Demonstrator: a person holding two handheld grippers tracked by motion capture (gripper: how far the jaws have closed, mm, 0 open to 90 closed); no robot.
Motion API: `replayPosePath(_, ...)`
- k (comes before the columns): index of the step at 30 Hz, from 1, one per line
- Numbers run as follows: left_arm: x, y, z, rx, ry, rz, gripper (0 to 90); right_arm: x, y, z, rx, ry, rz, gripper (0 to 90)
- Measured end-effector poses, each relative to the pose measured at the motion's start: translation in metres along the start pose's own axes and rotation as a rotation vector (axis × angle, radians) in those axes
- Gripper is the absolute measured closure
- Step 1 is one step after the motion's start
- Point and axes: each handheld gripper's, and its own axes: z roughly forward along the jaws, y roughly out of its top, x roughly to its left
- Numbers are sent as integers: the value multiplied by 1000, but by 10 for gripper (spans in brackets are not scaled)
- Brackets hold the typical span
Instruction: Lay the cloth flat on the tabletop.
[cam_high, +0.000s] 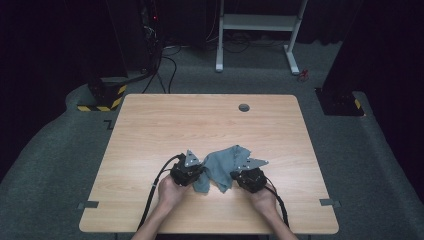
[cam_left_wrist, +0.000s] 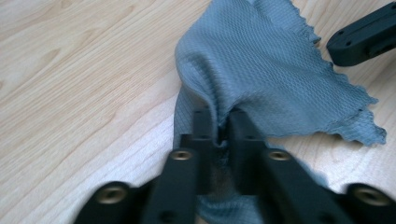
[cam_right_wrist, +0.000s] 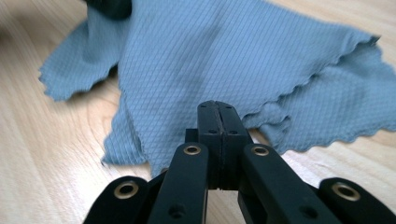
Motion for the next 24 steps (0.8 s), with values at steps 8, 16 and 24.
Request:
replayPosePath(8,-32,13,-6,-67,-72,116,507,-3,-2,-1,7,2,31,796)
replayPosePath(16,-60,22,24,10,-67,222,429,-6,-4,0,-6,5,51,779)
replayPosePath(24,-60,24,38,51,-16,207,540,-5,-5,1,-16,14,62,765)
